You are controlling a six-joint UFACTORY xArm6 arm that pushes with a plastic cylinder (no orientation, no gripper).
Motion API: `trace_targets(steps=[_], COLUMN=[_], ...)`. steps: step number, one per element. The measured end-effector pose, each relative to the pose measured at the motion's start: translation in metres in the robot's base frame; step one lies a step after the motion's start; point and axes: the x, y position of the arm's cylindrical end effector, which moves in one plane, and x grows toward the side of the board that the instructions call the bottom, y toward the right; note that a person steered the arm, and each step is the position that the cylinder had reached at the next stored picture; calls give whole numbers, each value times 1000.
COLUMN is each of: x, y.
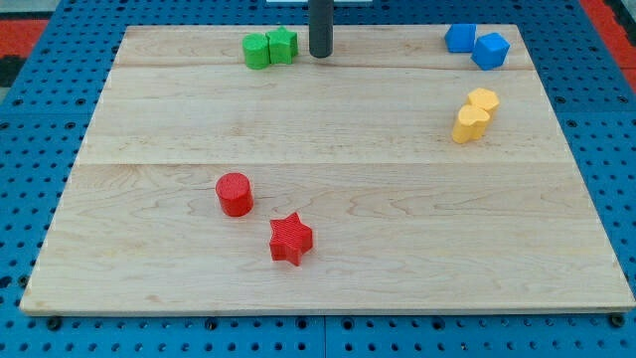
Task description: Move your arm at the center right
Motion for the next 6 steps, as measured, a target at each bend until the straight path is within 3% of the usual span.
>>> trace_targets(steps=[2,3,4,5,6], x=[3,71,185,214,116], y=[-4,44,135,257,304])
